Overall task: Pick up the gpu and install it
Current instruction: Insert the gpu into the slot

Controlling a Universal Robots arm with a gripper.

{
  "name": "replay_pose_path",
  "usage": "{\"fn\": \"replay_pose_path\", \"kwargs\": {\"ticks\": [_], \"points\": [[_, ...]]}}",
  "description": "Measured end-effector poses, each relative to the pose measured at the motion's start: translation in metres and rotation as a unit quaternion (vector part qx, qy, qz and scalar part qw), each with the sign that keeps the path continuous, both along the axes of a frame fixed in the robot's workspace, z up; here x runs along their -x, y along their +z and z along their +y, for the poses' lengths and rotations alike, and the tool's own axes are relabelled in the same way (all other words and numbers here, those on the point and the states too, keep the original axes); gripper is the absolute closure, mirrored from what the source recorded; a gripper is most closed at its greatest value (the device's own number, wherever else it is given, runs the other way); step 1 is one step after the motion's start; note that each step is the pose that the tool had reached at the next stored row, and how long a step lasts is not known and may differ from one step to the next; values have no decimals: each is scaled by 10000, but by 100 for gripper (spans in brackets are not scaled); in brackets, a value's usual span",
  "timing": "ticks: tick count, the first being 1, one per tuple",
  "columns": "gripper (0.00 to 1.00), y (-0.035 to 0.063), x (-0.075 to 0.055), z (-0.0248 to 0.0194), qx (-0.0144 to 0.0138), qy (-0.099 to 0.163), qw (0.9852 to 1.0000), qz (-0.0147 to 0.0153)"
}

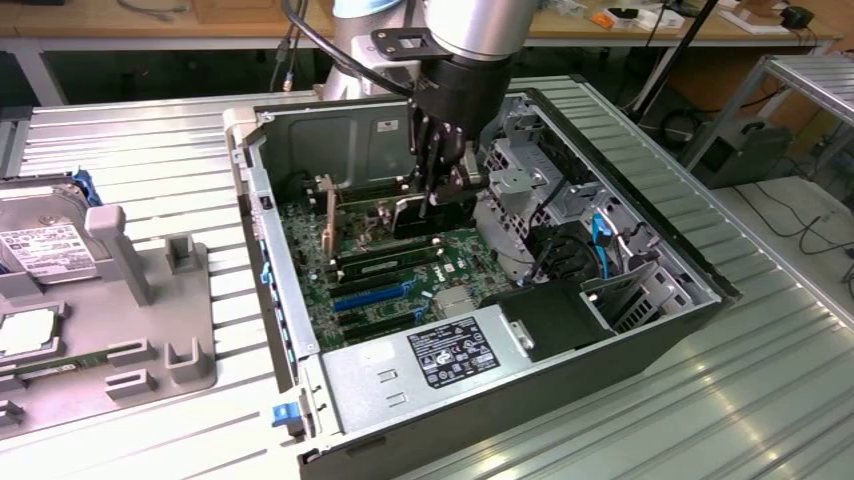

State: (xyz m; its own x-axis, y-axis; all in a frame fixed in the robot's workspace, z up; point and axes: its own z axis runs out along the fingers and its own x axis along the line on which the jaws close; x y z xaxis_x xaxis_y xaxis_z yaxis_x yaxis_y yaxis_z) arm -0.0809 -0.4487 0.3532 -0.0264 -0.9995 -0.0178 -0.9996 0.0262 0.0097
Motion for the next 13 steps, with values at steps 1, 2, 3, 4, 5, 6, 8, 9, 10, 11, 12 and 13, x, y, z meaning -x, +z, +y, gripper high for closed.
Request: {"fn": "replay_pose_path", "kwargs": {"ticks": [1, 2, 3, 4, 5, 6, 8, 9, 10, 11, 12, 13], "points": [[73, -5, 1, -2, 1, 0, 10000, 0], [73, -11, 2, -5, 1, 1, 10000, 0], [73, -14, 4, -6, 1, 1, 10000, 0], [73, -21, 7, -7, 0, 0, 10000, 0], [73, -26, 9, -9, 1, 0, 10000, 0], [73, -30, 12, -10, 0, 0, 10000, 0], [73, -40, 17, -12, 0, 0, 10000, 0], [73, -46, 22, -14, 1, 0, 10000, 0], [73, -54, 26, -16, 0, 1, 10000, 0], [73, -62, 35, -18, 0, 0, 10000, 0], [73, -70, 42, -22, 0, 0, 10000, 0], [73, -81, 49, -25, 0, 0, 10000, 0]]}}
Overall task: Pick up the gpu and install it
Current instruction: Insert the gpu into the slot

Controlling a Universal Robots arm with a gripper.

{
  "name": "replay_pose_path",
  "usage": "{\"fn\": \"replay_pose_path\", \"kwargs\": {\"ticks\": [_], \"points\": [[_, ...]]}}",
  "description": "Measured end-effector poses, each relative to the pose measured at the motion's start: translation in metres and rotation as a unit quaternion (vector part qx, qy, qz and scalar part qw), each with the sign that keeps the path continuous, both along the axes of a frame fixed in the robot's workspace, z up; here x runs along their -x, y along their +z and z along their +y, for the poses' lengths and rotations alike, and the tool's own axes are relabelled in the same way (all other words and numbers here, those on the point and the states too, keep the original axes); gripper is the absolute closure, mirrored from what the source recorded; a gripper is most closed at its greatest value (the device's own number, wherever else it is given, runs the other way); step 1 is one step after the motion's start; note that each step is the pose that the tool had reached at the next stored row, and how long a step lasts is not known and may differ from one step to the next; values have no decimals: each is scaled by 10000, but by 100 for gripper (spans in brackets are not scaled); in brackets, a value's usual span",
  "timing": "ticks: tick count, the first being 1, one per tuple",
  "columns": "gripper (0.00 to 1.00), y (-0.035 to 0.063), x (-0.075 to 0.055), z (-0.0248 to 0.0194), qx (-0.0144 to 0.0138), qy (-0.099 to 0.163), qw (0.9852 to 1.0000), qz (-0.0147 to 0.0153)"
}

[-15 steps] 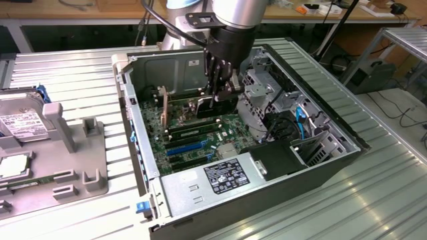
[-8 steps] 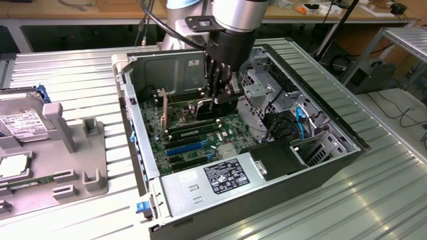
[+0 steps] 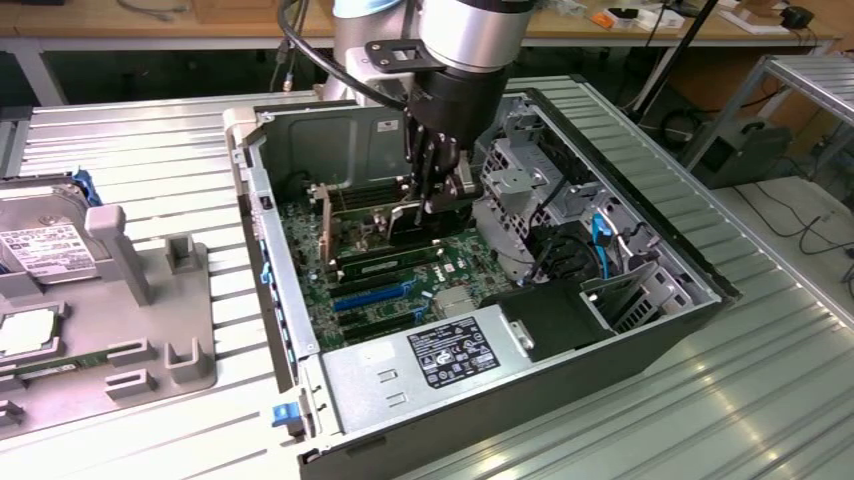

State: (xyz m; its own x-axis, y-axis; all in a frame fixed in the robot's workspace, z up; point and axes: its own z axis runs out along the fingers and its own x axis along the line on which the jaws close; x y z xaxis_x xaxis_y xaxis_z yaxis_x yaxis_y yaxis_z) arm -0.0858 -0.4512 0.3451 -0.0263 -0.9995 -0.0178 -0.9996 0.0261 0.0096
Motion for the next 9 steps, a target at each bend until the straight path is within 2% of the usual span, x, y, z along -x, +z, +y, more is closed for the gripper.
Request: {"fn": "replay_pose_path", "kwargs": {"ticks": [9], "points": [[73, -82, 23, -20, 1, 0, 10000, 0]]}}
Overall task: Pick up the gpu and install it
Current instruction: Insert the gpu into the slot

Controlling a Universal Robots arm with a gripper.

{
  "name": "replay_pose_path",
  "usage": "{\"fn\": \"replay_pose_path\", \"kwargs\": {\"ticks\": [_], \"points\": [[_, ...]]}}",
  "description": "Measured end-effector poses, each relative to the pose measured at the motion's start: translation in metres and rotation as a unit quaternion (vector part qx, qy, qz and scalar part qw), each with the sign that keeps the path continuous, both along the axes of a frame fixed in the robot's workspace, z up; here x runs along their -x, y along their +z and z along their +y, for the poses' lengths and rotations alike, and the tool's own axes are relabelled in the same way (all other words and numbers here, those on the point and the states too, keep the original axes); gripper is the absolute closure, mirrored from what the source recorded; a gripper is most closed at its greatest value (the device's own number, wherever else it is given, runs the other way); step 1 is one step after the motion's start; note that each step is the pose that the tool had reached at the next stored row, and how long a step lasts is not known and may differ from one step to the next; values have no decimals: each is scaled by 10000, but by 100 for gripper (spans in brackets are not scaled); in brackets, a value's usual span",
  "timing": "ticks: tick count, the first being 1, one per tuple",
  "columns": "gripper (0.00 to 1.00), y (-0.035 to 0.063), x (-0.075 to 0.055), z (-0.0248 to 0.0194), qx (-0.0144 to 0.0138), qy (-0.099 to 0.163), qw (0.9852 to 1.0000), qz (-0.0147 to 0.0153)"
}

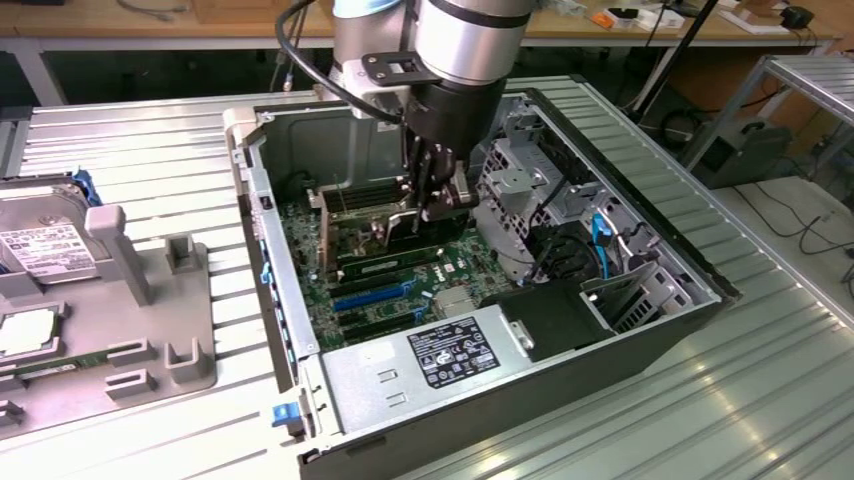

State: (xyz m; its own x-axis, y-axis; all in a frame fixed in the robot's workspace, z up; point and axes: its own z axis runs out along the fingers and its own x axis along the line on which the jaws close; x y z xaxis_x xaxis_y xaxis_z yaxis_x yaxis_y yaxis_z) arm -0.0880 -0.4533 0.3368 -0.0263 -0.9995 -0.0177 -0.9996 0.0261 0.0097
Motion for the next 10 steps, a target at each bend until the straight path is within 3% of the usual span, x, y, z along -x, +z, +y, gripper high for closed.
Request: {"fn": "replay_pose_path", "kwargs": {"ticks": [10], "points": [[73, -96, 36, -23, 0, 0, 10000, 0]]}}
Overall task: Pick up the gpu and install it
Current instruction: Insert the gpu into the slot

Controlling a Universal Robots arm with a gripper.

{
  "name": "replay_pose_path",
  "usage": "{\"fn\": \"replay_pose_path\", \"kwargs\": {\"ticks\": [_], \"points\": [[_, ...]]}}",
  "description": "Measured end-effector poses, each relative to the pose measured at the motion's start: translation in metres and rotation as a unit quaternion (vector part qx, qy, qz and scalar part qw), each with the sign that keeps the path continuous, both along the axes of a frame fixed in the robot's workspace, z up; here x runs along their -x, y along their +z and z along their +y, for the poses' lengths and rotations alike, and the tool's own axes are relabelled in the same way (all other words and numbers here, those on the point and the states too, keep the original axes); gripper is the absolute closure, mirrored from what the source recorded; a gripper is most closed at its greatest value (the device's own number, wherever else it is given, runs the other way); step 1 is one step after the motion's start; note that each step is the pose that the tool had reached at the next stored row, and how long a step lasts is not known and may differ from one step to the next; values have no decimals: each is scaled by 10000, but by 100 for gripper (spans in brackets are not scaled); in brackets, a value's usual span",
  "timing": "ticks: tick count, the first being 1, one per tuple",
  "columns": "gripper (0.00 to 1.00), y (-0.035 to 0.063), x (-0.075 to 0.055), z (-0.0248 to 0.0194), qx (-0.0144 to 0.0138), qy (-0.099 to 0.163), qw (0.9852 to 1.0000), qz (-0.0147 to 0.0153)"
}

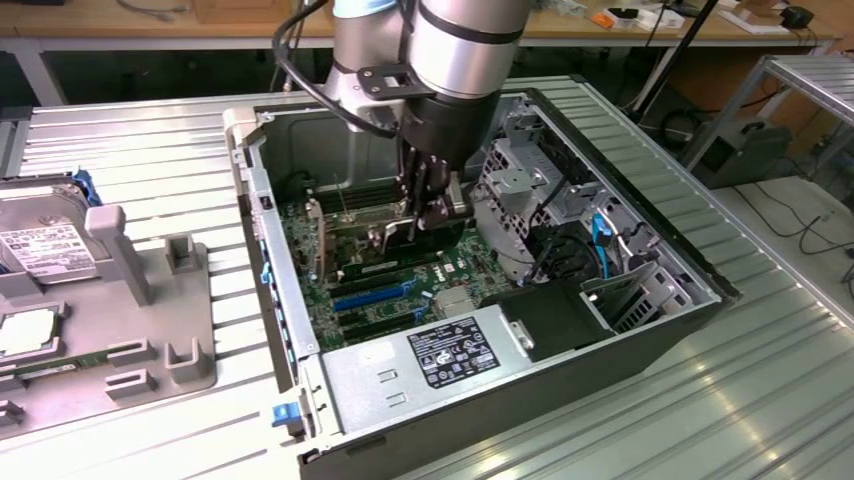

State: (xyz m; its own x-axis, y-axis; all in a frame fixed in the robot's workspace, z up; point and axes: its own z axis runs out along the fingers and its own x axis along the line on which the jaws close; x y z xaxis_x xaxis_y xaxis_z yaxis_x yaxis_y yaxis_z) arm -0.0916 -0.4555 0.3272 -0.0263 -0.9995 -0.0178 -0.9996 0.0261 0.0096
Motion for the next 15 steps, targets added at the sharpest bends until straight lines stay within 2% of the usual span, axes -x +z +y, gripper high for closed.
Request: {"fn": "replay_pose_path", "kwargs": {"ticks": [9, 15], "points": [[73, -86, 35, -25, 0, 0, 10000, 0], [73, -186, 70, -26, 0, 0, 10000, 0]]}}
